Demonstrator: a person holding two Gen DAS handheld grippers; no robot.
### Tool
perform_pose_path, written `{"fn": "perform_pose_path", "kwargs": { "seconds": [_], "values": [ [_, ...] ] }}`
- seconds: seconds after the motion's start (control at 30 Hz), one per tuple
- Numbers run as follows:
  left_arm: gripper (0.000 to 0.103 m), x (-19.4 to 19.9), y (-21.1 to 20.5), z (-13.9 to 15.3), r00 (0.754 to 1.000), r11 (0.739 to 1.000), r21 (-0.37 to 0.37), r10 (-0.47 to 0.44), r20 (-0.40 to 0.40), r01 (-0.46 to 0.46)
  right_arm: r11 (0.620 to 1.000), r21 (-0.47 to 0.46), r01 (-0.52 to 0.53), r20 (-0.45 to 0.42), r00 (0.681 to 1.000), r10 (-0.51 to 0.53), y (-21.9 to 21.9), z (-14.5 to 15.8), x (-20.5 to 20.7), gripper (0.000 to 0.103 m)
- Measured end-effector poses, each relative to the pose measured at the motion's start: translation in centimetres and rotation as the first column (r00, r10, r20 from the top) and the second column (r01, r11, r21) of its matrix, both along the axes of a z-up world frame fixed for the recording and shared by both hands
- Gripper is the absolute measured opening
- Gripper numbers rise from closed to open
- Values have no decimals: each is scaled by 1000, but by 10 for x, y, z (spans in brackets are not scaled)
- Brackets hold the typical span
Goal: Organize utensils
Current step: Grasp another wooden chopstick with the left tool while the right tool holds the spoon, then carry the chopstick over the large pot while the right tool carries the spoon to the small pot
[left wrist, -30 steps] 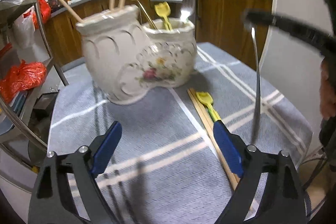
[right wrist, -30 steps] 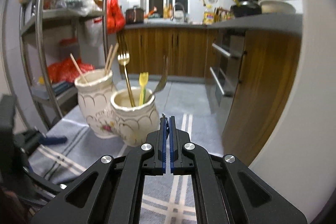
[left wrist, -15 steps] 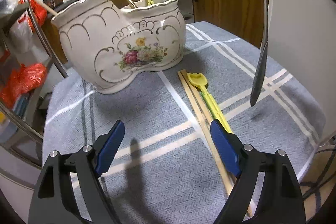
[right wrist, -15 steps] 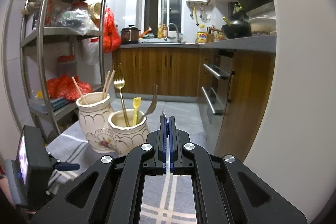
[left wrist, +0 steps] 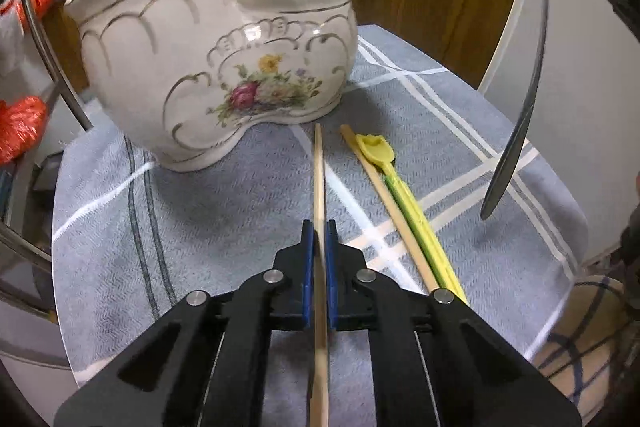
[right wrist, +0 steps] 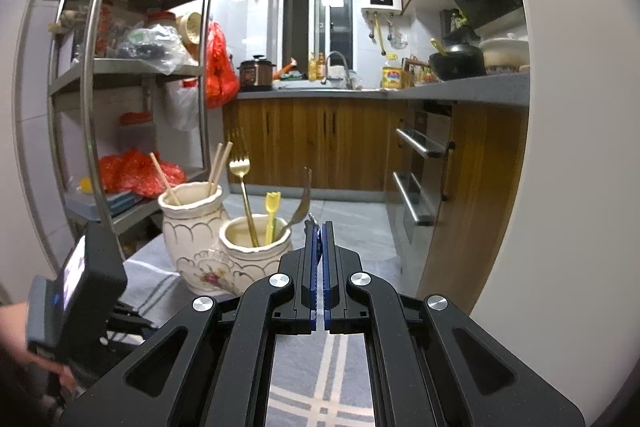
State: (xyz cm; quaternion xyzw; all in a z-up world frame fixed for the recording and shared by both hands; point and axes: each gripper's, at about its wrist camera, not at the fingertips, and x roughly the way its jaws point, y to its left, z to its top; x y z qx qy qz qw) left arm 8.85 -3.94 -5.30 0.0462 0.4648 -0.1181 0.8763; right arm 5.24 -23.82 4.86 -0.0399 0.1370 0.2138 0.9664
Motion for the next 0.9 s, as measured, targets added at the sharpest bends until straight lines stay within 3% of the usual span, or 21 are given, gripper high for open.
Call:
{"fn": "perform_pose_path", "kwargs": {
  "seconds": [0.13,0.3,0.43,0.57,0.77,0.9],
  "values": [
    [5,-13,11,11,998,1000,-7,-14,55,14,1000,7,4,13,1000,-5,1,1,-2,3],
    [5,-41,24,36,969,995,-64,-54,242,71,999,28,24,19,1000,-24,1,4,-3,3],
    [5,-59,41,56,901,992,-104,-19,433,71,999,31,37,38,999,-38,8,8,-6,3],
    [5,-62,53,76,830,988,-142,24,557,67,998,15,59,92,994,-60,21,18,-10,3],
    [5,-42,73,112,734,973,-217,89,674,80,996,37,76,123,989,-80,35,37,4,3],
    [5,-12,82,133,707,951,-296,147,692,92,995,50,90,153,984,-96,45,51,18,3]
  ]
}}
